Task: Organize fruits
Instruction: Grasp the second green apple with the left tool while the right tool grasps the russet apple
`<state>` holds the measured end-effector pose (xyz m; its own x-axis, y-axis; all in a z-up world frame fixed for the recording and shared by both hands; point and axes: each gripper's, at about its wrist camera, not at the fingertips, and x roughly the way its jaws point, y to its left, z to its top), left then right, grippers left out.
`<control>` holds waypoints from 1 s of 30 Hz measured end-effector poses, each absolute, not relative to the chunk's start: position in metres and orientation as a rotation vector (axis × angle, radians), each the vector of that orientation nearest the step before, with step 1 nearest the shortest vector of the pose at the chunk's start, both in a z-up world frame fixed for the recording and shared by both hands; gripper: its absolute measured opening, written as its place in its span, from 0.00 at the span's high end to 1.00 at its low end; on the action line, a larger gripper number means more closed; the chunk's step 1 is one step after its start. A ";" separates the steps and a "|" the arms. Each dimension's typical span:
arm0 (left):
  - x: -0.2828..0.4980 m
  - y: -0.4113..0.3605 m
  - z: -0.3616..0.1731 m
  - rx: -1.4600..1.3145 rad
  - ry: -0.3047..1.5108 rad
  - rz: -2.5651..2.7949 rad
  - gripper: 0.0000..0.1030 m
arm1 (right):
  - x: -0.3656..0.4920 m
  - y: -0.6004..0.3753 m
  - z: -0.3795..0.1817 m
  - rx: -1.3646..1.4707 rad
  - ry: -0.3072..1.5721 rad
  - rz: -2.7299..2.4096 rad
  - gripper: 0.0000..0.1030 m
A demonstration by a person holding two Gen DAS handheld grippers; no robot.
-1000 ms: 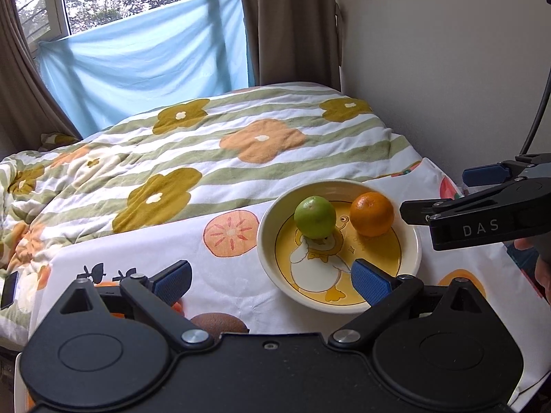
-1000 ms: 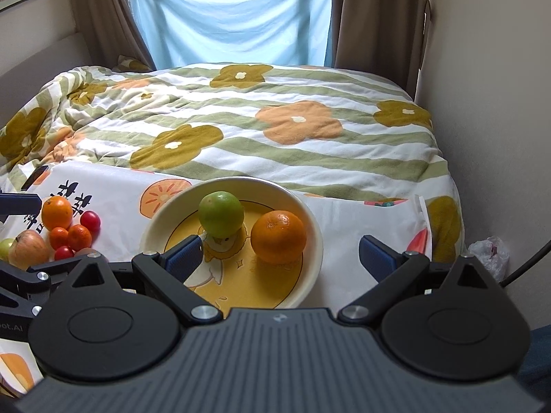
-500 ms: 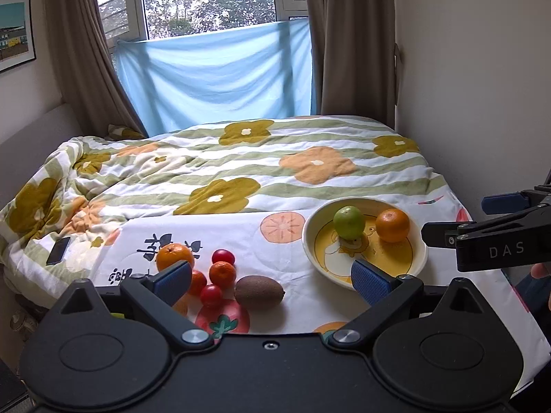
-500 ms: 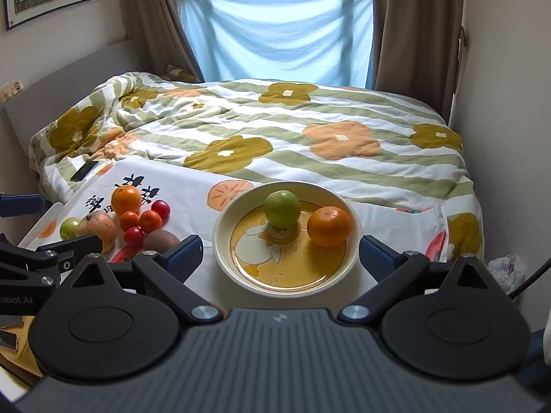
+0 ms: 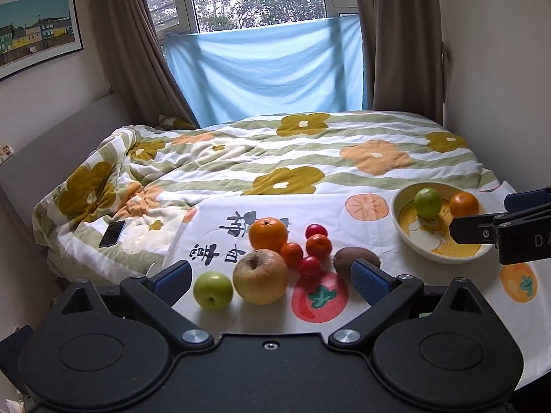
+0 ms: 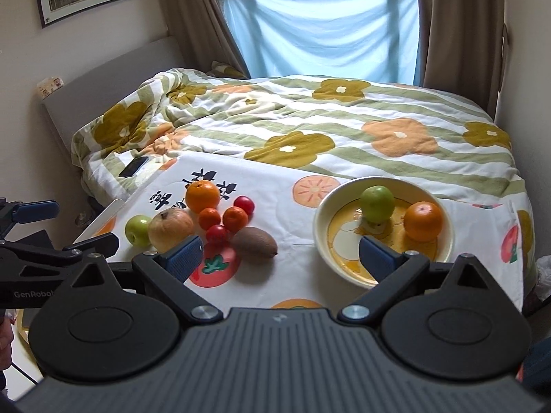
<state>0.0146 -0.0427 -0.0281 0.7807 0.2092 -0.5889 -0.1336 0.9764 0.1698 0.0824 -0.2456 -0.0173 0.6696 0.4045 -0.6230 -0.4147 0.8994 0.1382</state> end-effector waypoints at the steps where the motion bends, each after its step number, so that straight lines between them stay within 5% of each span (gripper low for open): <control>1: 0.015 -0.036 -0.031 0.131 0.654 0.183 0.02 | 0.081 -0.236 -0.020 -0.014 0.703 0.461 0.00; 16: 0.063 0.054 -0.111 0.332 0.789 -0.014 0.04 | 0.093 -0.119 -0.078 0.077 0.811 0.359 0.00; 30: 0.106 0.073 -0.160 0.457 0.860 -0.173 0.17 | 0.118 -0.068 -0.118 0.103 0.881 0.275 0.00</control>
<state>0.1057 0.0734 -0.1604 0.6458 0.0352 -0.7627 0.3269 0.8900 0.3178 0.1181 -0.0677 -0.1179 0.6037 0.2790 -0.7468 -0.1948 0.9600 0.2011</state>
